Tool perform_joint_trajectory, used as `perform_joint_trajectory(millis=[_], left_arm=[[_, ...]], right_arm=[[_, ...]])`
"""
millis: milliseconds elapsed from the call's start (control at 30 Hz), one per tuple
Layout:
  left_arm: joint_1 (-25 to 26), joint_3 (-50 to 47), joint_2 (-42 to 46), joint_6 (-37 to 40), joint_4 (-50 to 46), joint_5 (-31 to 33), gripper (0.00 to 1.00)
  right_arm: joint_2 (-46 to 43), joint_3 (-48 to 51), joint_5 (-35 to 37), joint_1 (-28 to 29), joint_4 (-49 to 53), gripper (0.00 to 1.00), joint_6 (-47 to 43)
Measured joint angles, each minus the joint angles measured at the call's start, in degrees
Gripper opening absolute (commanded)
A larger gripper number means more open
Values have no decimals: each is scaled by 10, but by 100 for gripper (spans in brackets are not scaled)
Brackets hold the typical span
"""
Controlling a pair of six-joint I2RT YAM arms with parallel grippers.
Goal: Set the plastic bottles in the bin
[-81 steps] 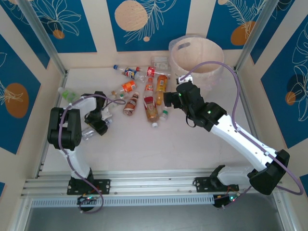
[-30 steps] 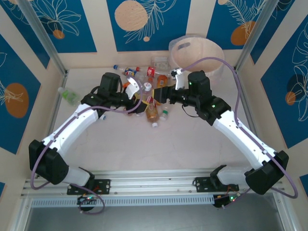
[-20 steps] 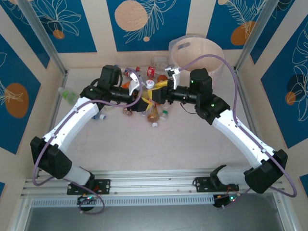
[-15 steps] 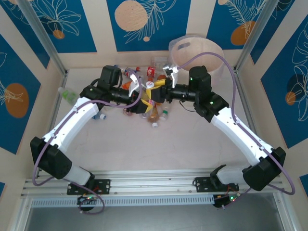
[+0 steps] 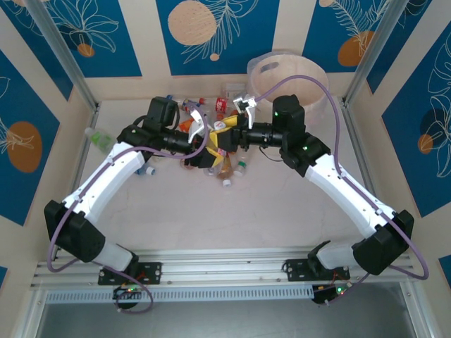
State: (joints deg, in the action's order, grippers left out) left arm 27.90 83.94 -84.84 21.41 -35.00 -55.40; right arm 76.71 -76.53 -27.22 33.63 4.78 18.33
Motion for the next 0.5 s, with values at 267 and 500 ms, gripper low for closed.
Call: perform_joint_trajectory(millis=[267,500], left_arm=[[0,-2,17,-5,2,21,73],[0,-20,63,-25,36,76,100]], right_arm=[[1,-6,3,3,0,16,-9],[1,-6,47,9,10,0,-10]])
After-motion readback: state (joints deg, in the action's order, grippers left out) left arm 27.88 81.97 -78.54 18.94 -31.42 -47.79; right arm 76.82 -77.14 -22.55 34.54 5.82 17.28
